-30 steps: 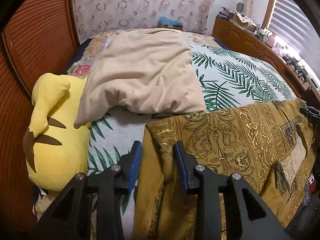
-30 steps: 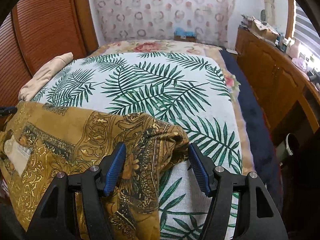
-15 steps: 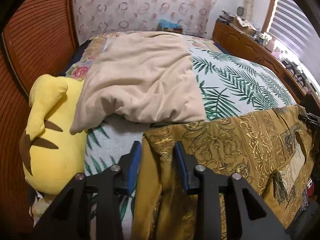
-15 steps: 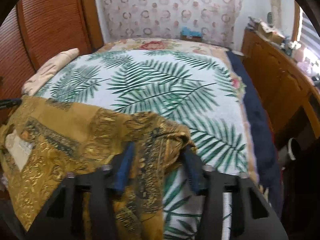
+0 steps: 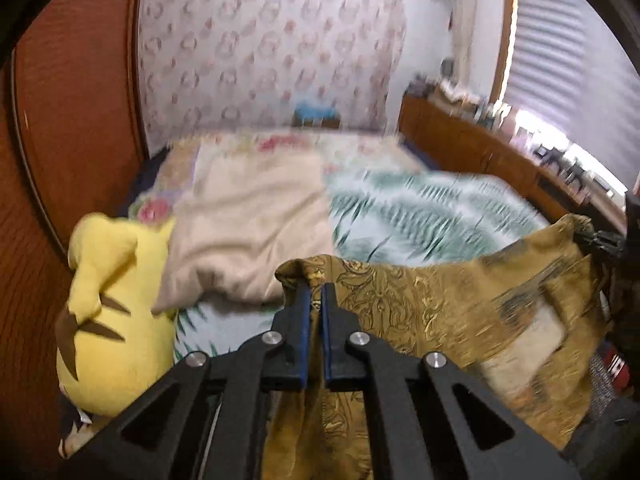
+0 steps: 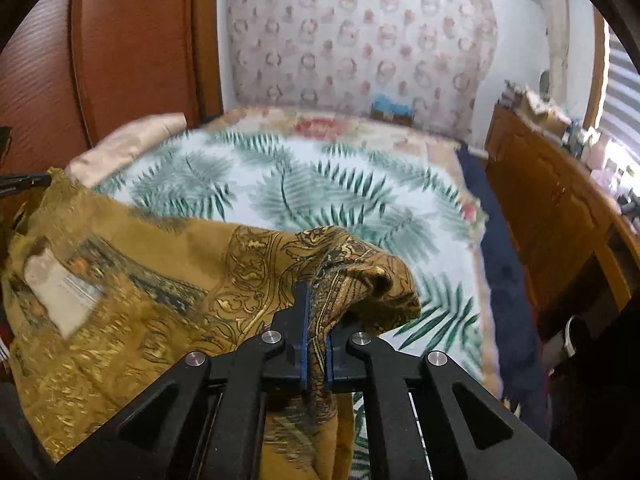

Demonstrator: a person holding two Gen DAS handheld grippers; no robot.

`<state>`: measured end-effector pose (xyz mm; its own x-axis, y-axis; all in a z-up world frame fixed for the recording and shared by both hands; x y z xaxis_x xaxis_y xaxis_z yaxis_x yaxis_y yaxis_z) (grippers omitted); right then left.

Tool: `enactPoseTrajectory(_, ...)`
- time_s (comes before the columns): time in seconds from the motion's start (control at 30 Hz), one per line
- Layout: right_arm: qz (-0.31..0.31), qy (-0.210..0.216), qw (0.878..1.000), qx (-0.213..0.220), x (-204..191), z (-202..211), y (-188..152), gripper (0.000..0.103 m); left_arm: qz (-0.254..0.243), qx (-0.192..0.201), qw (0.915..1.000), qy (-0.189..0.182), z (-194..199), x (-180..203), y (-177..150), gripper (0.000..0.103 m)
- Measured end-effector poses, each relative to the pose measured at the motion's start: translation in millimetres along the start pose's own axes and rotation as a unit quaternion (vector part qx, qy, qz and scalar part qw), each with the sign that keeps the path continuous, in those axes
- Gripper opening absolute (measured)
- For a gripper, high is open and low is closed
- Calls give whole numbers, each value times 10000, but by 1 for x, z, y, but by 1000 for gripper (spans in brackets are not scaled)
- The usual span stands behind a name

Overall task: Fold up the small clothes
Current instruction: 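Grasp the shirt edge with the right gripper while the left gripper grasps its edge, lifting both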

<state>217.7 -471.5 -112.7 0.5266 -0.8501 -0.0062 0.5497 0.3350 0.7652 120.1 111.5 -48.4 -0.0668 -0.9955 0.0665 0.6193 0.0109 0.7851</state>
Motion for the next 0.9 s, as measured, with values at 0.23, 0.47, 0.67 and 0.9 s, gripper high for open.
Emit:
enactPoseTrajectory(0.23, 375, -164, 9948, 928, -17, 80, 48, 1, -113, 1168, 9928, -245, 79, 24, 61, 1)
enactPoseTrajectory(0.47, 761, -415, 9815, 1708, -20, 167, 110, 1, 61, 1913, 9808, -369, 127, 25, 111, 1)
enactPoseTrajectory(0.67, 1024, -882, 9693, 2053, -9, 217, 158, 0, 95, 2405, 9698, -399, 158, 23, 160, 1)
enactPoseTrajectory(0.9, 1153, -1254, 9609, 2182, 11, 231, 218, 0, 134, 2359, 9716, -143, 134, 8, 198, 1)
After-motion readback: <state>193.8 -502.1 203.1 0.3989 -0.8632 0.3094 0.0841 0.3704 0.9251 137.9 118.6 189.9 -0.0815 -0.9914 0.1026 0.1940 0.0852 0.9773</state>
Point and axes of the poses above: each gripper's, at about its wrist camera, not at the fingertips, and z roughly against the way its jaws point, x to its right, y to its top, the point moved 6 cm from there along -z, roughly the way its jaws point, and after that the axes turned 5 degrees about y, right-handed, at the moved point
